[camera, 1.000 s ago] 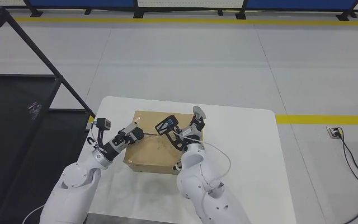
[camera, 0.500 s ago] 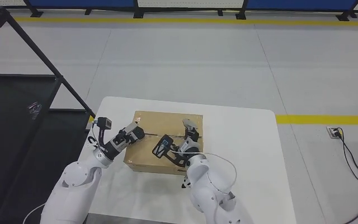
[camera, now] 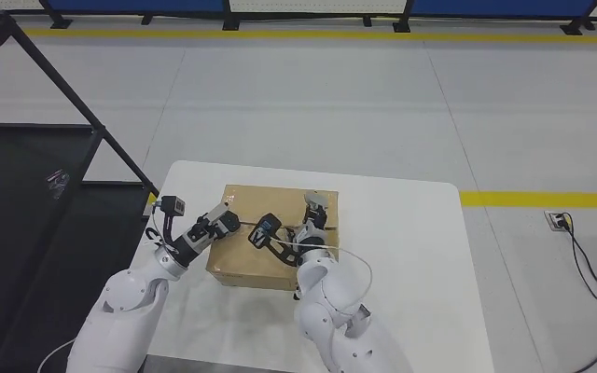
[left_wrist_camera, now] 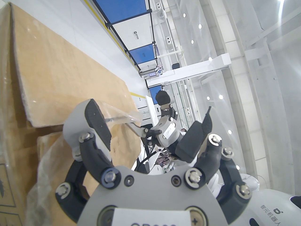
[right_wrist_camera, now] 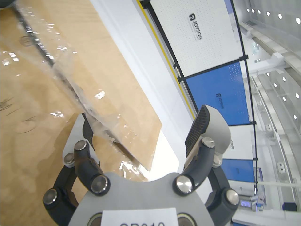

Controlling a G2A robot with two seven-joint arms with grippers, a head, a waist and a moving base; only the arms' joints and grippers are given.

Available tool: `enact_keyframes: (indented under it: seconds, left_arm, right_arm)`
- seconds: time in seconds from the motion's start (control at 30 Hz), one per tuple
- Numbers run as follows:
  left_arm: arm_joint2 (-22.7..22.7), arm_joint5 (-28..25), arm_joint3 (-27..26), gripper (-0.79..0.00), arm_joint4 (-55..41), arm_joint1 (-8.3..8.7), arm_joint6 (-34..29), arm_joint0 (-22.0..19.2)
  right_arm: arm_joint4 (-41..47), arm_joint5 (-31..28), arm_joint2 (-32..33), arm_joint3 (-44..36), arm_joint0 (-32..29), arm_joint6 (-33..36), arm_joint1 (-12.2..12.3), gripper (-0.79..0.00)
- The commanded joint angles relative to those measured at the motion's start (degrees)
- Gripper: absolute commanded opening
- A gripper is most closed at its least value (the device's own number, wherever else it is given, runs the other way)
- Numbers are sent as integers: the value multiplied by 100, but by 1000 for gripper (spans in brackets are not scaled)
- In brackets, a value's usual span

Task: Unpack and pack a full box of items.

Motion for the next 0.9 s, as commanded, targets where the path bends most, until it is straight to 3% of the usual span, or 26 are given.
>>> enact_keyframes:
  seconds: [0.0, 0.2, 0.53, 0.87]
  left_arm:
    - [-4, 6, -12, 0, 3, 1, 3, 10]
    - [-30, 1, -51, 0, -26, 7, -19, 45]
    - [-100, 4, -99, 0, -40, 23, -32, 103]
    - [-68, 1, -97, 0, -42, 17, -24, 96]
  right_arm:
    - [32, 225, 5, 27, 52, -14, -30, 0]
    - [235, 453, 67, 79, 166, -74, -108, 0]
    - [911, 346, 349, 209, 404, -99, -208, 0]
    - [1405, -237, 755, -222, 212, -84, -183, 0]
